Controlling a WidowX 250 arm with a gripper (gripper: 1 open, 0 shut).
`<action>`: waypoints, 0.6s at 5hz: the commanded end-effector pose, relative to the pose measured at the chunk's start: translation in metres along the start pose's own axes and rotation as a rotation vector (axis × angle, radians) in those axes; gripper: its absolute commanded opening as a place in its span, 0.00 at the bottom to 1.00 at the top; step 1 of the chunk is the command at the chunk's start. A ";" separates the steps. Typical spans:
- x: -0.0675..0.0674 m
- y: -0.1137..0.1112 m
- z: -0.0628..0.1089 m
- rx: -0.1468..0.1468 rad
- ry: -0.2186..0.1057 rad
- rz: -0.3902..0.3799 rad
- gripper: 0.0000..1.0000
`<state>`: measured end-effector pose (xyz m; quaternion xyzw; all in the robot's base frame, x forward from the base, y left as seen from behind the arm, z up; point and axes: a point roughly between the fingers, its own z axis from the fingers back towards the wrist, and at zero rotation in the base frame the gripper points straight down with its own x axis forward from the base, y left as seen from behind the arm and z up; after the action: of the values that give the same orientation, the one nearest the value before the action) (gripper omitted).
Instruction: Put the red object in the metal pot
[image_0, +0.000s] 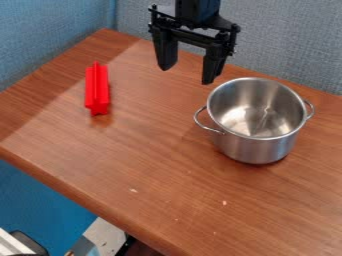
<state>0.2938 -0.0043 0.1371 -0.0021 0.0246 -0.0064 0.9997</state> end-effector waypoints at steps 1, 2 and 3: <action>-0.001 0.001 -0.005 -0.004 0.015 0.004 1.00; -0.002 0.002 -0.009 -0.007 0.028 0.010 1.00; -0.004 0.021 -0.011 0.004 0.010 0.069 1.00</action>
<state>0.2877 0.0153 0.1166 -0.0004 0.0483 0.0274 0.9985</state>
